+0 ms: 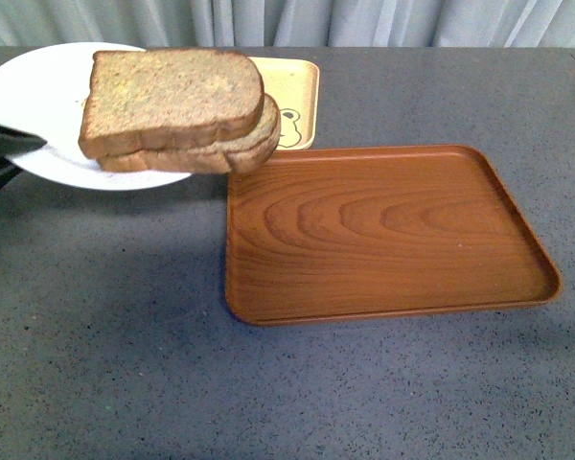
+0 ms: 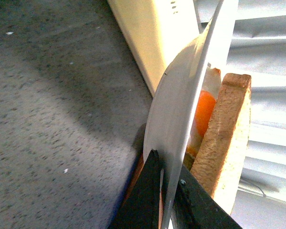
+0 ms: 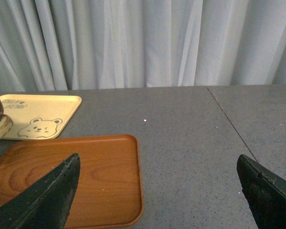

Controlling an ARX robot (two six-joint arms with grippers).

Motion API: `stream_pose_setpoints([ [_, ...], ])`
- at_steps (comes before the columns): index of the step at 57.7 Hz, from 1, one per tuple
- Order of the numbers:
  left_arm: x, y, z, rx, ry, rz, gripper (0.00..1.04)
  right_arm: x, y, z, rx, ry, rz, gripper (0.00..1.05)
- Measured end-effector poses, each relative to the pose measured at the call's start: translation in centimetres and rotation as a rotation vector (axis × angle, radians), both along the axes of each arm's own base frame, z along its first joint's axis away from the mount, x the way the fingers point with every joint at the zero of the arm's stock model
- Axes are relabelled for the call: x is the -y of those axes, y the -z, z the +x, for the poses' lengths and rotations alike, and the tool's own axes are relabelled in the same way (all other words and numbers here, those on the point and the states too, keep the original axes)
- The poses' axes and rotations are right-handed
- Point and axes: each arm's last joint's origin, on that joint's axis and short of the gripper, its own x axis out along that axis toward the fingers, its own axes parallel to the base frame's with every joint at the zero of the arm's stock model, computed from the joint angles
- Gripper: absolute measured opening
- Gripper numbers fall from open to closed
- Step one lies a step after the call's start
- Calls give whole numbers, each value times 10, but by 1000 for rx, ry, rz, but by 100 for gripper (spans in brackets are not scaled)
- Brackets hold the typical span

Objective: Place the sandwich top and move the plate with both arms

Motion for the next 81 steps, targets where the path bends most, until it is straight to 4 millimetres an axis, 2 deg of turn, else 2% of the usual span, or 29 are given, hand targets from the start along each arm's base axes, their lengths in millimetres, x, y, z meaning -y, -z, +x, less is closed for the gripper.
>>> stream_pose_setpoints([
  [14, 27, -1, 52, -7, 27, -21, 2, 0, 0, 0, 0, 0, 0, 96],
  [29, 61, 20, 114, -60, 73, -38, 2, 0, 0, 0, 0, 0, 0, 96],
  [40, 68, 33, 145, -79, 70, -46, 2, 0, 0, 0, 0, 0, 0, 96],
  [53, 65, 46, 164, -113, 66, -41, 2, 0, 0, 0, 0, 0, 0, 96],
  [65, 62, 48, 167, -115, 78, -35, 3, 0, 0, 0, 0, 0, 0, 96],
  [71, 60, 49, 165, -106, 83, -37, 18, 0, 0, 0, 0, 0, 0, 96],
  [81, 46, 50, 149, -100, 78, -32, 45, 0, 0, 0, 0, 0, 0, 96],
])
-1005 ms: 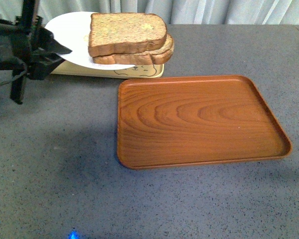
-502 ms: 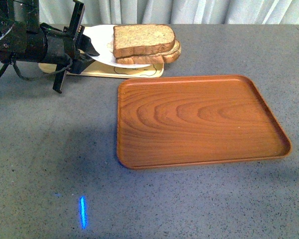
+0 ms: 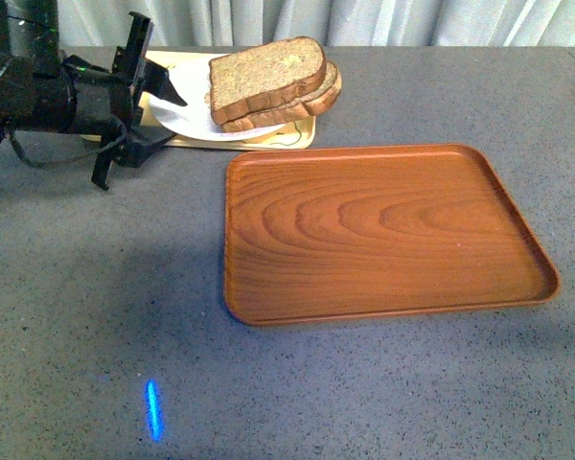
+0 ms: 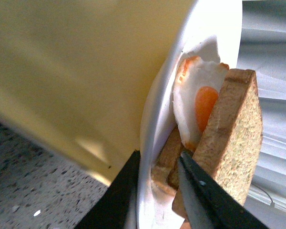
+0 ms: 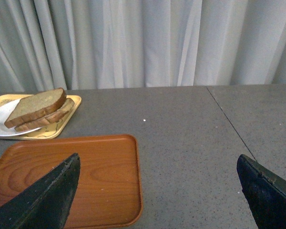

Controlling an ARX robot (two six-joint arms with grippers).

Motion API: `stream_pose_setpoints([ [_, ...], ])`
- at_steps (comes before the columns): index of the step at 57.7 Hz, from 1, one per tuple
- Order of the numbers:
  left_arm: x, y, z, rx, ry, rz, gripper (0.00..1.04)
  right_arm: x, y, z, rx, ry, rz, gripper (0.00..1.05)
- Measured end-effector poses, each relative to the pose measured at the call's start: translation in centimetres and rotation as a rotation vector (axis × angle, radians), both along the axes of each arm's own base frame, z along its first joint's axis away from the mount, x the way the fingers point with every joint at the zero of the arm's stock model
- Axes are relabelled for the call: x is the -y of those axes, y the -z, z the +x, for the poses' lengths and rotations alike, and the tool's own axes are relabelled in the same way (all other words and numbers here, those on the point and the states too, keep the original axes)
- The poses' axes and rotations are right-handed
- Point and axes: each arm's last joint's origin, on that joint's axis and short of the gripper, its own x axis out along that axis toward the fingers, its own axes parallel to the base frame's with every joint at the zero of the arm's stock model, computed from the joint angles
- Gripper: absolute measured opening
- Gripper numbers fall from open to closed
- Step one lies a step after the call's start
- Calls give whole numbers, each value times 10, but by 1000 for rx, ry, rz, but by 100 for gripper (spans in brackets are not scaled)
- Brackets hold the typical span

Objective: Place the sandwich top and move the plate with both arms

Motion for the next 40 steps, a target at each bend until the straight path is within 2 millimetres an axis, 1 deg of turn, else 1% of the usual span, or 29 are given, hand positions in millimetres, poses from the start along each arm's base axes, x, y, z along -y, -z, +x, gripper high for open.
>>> stream_pose_setpoints([
  [5, -12, -6, -10, 21, -9, 4, 57, 0, 0, 0, 0, 0, 0, 96],
  [8, -23, -14, -21, 41, -16, 11, 68, 0, 0, 0, 0, 0, 0, 96],
  [9, -29, -18, -27, 58, -20, 12, 73, 0, 0, 0, 0, 0, 0, 96],
  [11, -37, -24, -34, 81, -28, 17, 80, 0, 0, 0, 0, 0, 0, 96],
  [13, -46, -33, -48, 123, -35, 35, 89, 0, 0, 0, 0, 0, 0, 96],
  [17, -57, -43, -65, 178, -42, 63, 98, 0, 0, 0, 0, 0, 0, 96],
  [20, -64, -49, -82, 236, -46, 107, 95, 0, 0, 0, 0, 0, 0, 96],
  [21, -65, -50, -88, 305, -79, 196, 91, 0, 0, 0, 0, 0, 0, 96],
  [22, -66, -52, -91, 339, -107, 228, 90, 0, 0, 0, 0, 1, 0, 96],
  [24, -68, -55, -104, 476, -175, 432, 82, 0, 0, 0, 0, 0, 0, 96],
  [25, -68, -55, -107, 502, -188, 478, 81, 0, 0, 0, 0, 0, 0, 96],
  [27, -69, -58, -122, 582, -233, 635, 74, 0, 0, 0, 0, 0, 0, 96],
  [30, -68, -61, -135, 644, -231, 789, 66, 0, 0, 0, 0, 0, 0, 96],
  [32, -65, -66, -147, 682, -212, 929, 59, 0, 0, 0, 0, 0, 0, 96],
  [34, -61, -70, -156, 706, -186, 1016, 52, 0, 0, 0, 0, -1, 0, 96],
  [35, -58, -72, -164, 719, -166, 1051, 47, 0, 0, 0, 0, 0, 0, 96],
  [40, -54, -75, -181, 737, -122, 1123, 33, 0, 0, 0, 0, 0, 0, 96],
])
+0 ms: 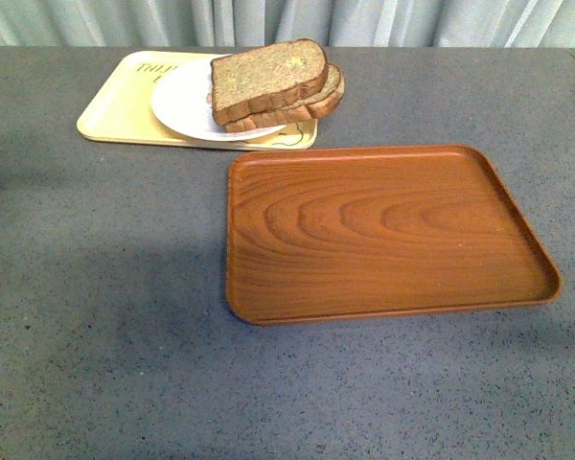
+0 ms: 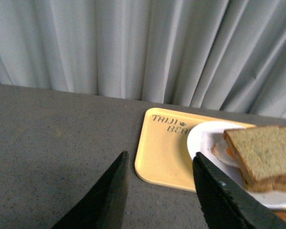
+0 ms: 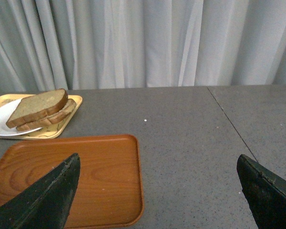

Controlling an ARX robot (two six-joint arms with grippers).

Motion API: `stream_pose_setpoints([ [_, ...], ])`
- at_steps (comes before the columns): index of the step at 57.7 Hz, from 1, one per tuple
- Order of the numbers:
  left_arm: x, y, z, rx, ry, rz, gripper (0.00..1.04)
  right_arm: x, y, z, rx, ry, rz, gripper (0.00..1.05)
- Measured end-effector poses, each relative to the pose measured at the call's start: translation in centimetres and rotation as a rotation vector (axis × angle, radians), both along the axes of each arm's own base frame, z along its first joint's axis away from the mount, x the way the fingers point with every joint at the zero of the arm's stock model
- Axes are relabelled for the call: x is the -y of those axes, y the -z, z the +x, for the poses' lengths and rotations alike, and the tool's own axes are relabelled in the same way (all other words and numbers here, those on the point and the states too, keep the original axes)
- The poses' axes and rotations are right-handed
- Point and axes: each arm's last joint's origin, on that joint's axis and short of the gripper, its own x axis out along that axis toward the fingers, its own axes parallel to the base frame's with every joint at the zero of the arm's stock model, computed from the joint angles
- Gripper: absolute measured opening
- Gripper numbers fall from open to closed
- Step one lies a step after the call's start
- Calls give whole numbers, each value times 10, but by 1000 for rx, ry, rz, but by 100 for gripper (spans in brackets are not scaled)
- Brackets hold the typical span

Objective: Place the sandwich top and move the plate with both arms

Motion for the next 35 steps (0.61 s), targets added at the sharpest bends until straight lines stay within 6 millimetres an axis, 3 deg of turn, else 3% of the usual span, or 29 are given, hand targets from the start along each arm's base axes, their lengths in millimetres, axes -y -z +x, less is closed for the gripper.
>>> stream_pose_setpoints([
  [11, 0, -6, -34, -6, -3, 56, 1, 0, 0, 0, 0, 0, 0, 96],
  [35, 0, -24, -93, -4, -5, 72, 2, 0, 0, 0, 0, 0, 0, 96],
])
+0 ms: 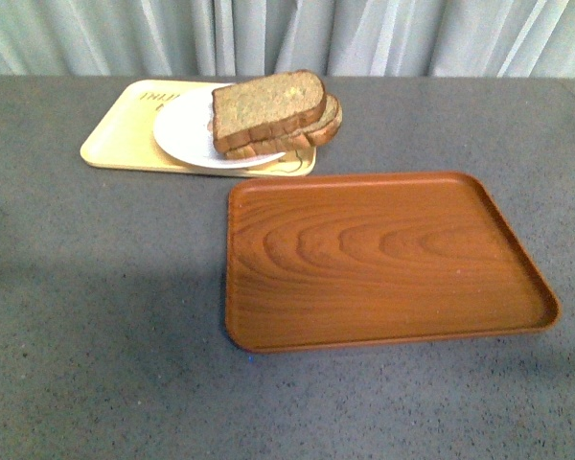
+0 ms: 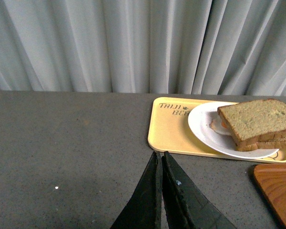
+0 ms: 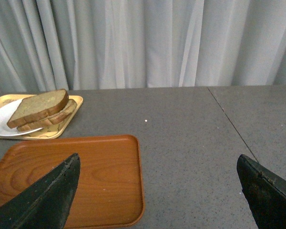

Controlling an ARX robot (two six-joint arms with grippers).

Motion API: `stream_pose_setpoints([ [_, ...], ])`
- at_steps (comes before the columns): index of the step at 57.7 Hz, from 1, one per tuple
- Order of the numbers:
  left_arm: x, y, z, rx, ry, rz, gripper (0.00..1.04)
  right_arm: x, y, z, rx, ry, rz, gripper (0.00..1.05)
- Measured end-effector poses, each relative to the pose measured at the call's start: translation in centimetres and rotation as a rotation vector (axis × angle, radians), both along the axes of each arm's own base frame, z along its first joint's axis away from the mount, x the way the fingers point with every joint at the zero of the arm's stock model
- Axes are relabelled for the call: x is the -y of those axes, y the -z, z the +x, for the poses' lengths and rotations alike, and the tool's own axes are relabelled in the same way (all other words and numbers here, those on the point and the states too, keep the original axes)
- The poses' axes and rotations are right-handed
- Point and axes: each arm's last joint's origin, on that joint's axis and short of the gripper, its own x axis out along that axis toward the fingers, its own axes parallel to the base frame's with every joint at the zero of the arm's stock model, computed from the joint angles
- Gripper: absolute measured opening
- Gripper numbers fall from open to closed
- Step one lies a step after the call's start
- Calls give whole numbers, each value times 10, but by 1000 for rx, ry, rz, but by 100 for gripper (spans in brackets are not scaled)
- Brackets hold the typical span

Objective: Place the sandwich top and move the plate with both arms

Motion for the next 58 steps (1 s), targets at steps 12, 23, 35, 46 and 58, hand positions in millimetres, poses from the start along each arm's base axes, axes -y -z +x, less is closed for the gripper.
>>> stream_pose_setpoints([
  [12, 0, 1, -17, -6, 0, 0, 2, 0, 0, 0, 0, 0, 0, 96],
  [23, 0, -1, -30, -2, 0, 1, 2, 0, 0, 0, 0, 0, 0, 96],
  [35, 0, -3, -40, 6, 0, 1, 2, 0, 0, 0, 0, 0, 0, 96],
  [46, 0, -6, -48, 16, 0, 1, 2, 0, 0, 0, 0, 0, 0, 96],
  [58, 0, -8, -55, 23, 0, 1, 2, 0, 0, 0, 0, 0, 0, 96],
])
